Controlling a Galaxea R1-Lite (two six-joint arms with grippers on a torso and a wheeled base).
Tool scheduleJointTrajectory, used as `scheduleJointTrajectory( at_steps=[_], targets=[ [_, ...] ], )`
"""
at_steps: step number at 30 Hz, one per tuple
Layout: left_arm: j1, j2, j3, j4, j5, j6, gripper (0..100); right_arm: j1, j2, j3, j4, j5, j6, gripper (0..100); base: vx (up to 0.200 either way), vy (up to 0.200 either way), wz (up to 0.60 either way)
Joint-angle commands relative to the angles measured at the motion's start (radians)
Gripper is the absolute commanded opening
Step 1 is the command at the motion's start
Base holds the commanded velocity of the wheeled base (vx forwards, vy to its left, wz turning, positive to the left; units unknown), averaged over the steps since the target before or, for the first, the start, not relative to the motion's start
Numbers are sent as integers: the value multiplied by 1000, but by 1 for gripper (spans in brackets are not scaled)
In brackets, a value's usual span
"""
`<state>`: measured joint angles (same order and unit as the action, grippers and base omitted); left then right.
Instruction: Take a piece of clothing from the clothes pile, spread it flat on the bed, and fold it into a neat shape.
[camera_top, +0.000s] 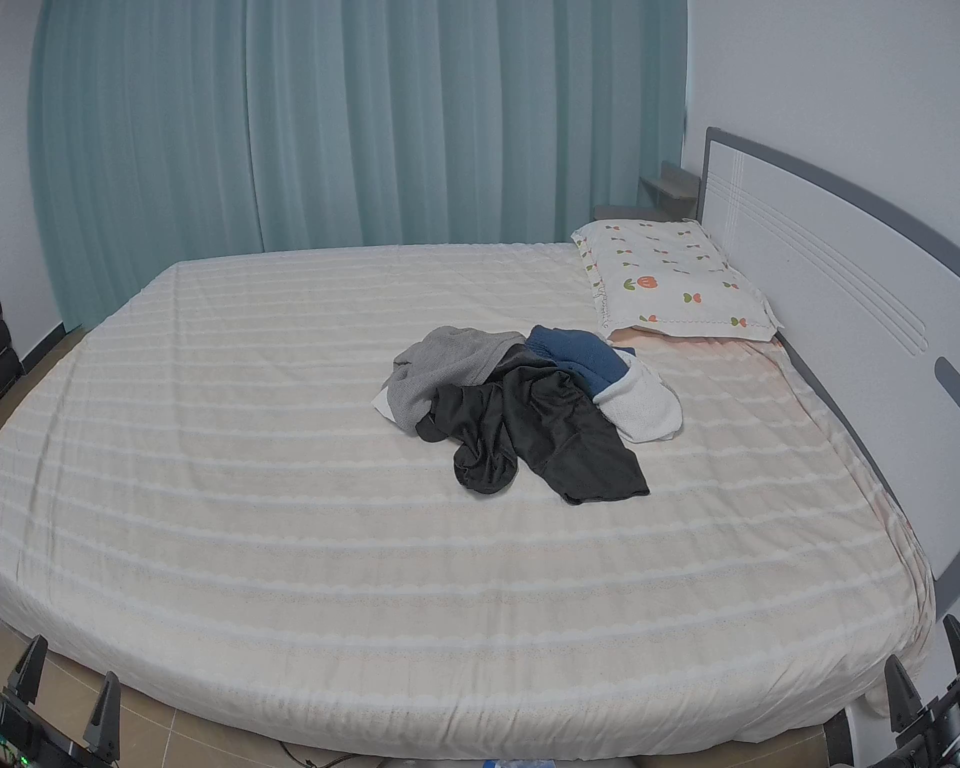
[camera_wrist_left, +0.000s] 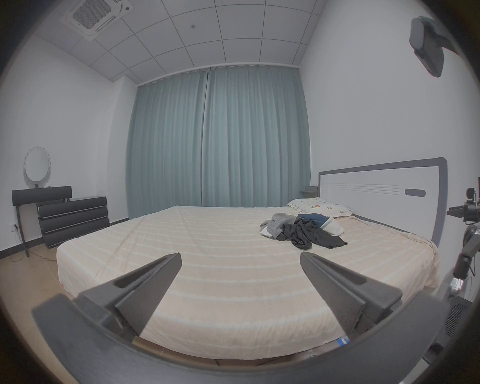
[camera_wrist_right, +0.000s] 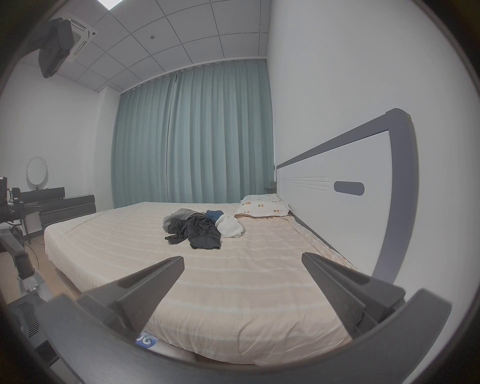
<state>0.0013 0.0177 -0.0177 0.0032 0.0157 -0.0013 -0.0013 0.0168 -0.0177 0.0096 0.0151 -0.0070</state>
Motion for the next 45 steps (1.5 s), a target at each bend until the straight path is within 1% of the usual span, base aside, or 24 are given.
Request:
scheduleJointTrajectory(
  at_steps=[1, 4, 5, 6, 8, 9, 10, 12, 15, 17, 18, 19, 20, 21, 24, 30, 34, 37, 40, 41, 43, 45],
  targets=[
    [0, -16, 16, 0, 0, 0, 100, 0, -17, 13, -3, 0, -5, 100, 0, 0, 0],
    [0, -16, 16, 0, 0, 0, 100, 1, -14, -5, -11, 6, 1, 100, 0, 0, 0],
    [0, -16, 16, 0, 1, 0, 100, 9, 40, -119, -22, 14, 24, 100, 0, 0, 0],
    [0, -16, 16, 0, 0, 0, 100, 9, 95, -194, -10, 16, 39, 100, 0, 0, 0],
    [0, -16, 16, 0, 0, 0, 100, 4, 167, -222, -8, 29, 28, 100, 0, 0, 0],
    [0, -18, 16, 0, 0, 0, 100, 4, 173, -222, -8, 31, 25, 100, 0, 0, 0],
    [0, -16, 16, 0, 0, 0, 100, 14, 249, -225, 1, 78, -19, 100, 0, 0, 0],
    [0, -18, 16, 0, 1, 0, 100, 17, 373, -219, -16, 120, -19, 100, 0, 0, 0],
    [0, -16, 16, 0, 0, 0, 100, 20, 583, -228, -45, 137, 9, 100, 0, 0, 0],
    [0, -16, 16, 0, 1, 0, 100, 41, 785, -237, -126, 143, 48, 100, 0, 0, 0],
    [0, -18, 16, 0, 1, 0, 100, 46, 810, -239, -138, 143, 53, 100, 0, 0, 0],
    [0, -16, 16, 0, 0, 0, 100, 73, 934, -245, -209, 141, 76, 100, 0, 0, 0],
    [0, -16, 16, 0, 1, 0, 100, 76, 947, -245, -217, 141, 78, 100, 0, 0, 0],
    [0, -16, 16, 0, 1, 0, 100, 95, 1082, -257, -315, 141, 114, 100, 0, 0, 0],
    [0, -16, 16, 0, 0, 0, 100, 115, 1309, -309, -471, 134, 159, 100, 0, 0, 0],
    [0, -16, 16, 0, 0, 0, 100, 126, 1706, -484, -609, 123, 196, 100, 0, 0, 0],
    [0, -16, 16, 0, 1, 0, 100, 156, 1914, -616, -663, 74, 260, 100, 0, 0, 0],
    [0, -16, 16, 0, 1, 0, 100, 187, 2083, -740, -700, 11, 305, 100, 0, 0, 0],
    [0, -16, 16, 0, 0, 0, 100, 208, 2221, -874, -706, -43, 314, 100, 0, 0, 0],
    [0, -16, 16, 0, 0, 0, 100, 208, 2221, -874, -706, -43, 314, 100, 0, 0, 0],
    [0, -18, 16, 0, 0, 0, 100, 224, 2316, -1004, -694, -81, 314, 100, 0, 0, 0],
    [0, -16, 16, 0, 1, 0, 100, 244, 2373, -1084, -685, -110, 314, 100, 0, 0, 0]
  ],
)
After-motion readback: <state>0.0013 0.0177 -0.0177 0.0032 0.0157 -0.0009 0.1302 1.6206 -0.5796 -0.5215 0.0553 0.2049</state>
